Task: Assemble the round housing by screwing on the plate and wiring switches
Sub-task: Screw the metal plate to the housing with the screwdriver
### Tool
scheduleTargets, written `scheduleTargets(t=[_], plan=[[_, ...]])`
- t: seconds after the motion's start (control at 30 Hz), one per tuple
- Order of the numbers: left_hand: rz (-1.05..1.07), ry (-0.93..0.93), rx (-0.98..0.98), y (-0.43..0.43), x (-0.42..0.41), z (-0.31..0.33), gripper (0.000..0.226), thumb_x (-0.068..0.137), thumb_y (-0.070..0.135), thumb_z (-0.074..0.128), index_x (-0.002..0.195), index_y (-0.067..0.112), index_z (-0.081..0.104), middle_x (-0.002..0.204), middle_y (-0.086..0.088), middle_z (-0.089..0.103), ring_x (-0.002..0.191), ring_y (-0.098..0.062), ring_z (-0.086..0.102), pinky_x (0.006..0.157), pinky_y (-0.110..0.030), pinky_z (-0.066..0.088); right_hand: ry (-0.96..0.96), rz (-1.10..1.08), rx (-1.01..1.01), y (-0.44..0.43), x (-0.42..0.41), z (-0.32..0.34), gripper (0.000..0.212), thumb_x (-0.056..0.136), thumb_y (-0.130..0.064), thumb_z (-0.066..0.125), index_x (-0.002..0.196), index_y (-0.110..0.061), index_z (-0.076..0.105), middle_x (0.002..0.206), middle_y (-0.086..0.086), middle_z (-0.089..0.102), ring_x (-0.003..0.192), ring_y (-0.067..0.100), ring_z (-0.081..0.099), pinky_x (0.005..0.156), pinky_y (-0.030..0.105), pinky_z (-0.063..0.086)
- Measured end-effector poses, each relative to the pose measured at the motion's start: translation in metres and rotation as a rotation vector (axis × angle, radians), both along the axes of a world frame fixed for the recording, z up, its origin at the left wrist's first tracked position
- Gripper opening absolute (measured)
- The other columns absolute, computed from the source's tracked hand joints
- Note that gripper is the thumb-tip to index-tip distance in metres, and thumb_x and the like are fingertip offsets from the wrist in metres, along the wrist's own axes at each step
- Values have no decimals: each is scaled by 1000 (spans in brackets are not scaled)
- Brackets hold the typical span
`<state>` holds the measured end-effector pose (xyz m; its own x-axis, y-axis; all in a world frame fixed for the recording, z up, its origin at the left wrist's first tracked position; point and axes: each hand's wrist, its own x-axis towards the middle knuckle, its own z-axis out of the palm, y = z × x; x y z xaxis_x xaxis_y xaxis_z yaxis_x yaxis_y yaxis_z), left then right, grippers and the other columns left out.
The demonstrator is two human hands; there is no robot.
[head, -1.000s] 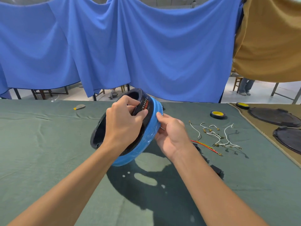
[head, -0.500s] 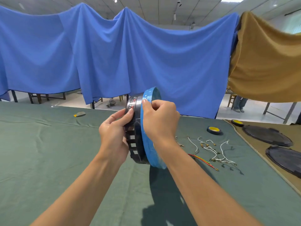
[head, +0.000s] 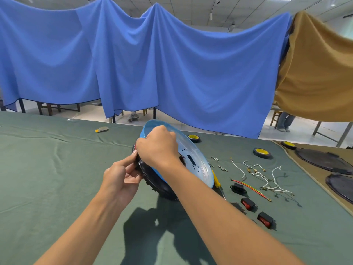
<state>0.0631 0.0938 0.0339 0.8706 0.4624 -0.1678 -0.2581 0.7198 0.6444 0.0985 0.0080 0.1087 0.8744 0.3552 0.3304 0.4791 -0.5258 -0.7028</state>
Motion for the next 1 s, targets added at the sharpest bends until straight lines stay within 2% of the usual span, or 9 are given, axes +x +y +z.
scheduleTargets(t=[0.17, 0.33, 0.43, 0.53, 0.6, 0.67, 0.77, 0.87, 1.0], plan=[[-52, 229, -43, 17, -14, -20, 12, 88, 12, 62, 91, 0, 61, 70, -12, 68, 69, -22, 65, 68, -30, 52, 50, 144, -272, 8, -6, -20, 27, 81, -17, 57, 61, -15, 39, 74, 8, 45, 69, 28, 42, 47, 28, 25], [-195, 373, -52, 18, -21, -34, 65, 78, 63, 69, 87, 0, 55, 57, -12, 55, 47, -21, 53, 48, -28, 56, -18, 236, -479, 5, -9, -40, 32, 81, -13, 55, 60, -18, 32, 65, 4, 36, 70, 30, 38, 48, 29, 26], [-240, 395, 2, 16, -19, -35, 85, 63, 76, 69, 97, -1, 56, 77, -12, 69, 64, -24, 66, 60, -38, 55, -43, 267, -515, 1, -7, -48, 29, 85, -16, 58, 63, -16, 38, 70, 5, 45, 73, 30, 49, 57, 33, 37], [-317, 415, 63, 14, -16, -31, 92, 56, 69, 79, 109, -2, 55, 104, -22, 73, 84, -31, 76, 74, -46, 53, -86, 285, -542, -6, -1, -51, 17, 87, -18, 58, 72, -14, 51, 77, 6, 51, 78, 30, 54, 63, 36, 41], [-337, 442, 99, 9, -15, -27, 80, 64, 50, 83, 116, -4, 54, 113, -23, 68, 86, -31, 75, 74, -45, 54, -105, 309, -551, -11, 2, -52, 10, 89, -20, 58, 92, -12, 64, 88, 7, 56, 83, 30, 55, 67, 37, 44], [-300, 465, 109, 3, -12, -24, 55, 75, 28, 76, 115, -4, 56, 110, -21, 66, 85, -31, 72, 70, -43, 54, -119, 327, -562, -17, 5, -52, 19, 90, -26, 58, 102, -14, 68, 90, 6, 58, 84, 29, 55, 66, 35, 42], [-221, 487, 107, -3, -6, -20, 32, 78, 20, 67, 102, -1, 59, 102, -21, 63, 83, -32, 69, 68, -43, 54, -150, 371, -534, -27, 7, -50, 24, 90, -36, 60, 99, -18, 73, 77, 1, 59, 79, 24, 56, 60, 30, 38], [-166, 468, 101, 1, -7, -17, 35, 78, 20, 67, 105, -1, 59, 97, -20, 64, 85, -33, 69, 66, -44, 55, -185, 373, -421, -48, 13, -42, 32, 90, -48, 55, 97, -24, 76, 91, -1, 71, 85, 18, 60, 69, 32, 47], [-51, 438, 59, 13, -11, -15, 43, 80, 20, 72, 113, -1, 55, 92, -17, 65, 88, -32, 70, 67, -46, 55, -164, 180, -79, -93, 38, -30, 28, 92, -40, 58, 85, -20, 77, 81, -7, 73, 81, 11, 64, 72, 27, 48]])
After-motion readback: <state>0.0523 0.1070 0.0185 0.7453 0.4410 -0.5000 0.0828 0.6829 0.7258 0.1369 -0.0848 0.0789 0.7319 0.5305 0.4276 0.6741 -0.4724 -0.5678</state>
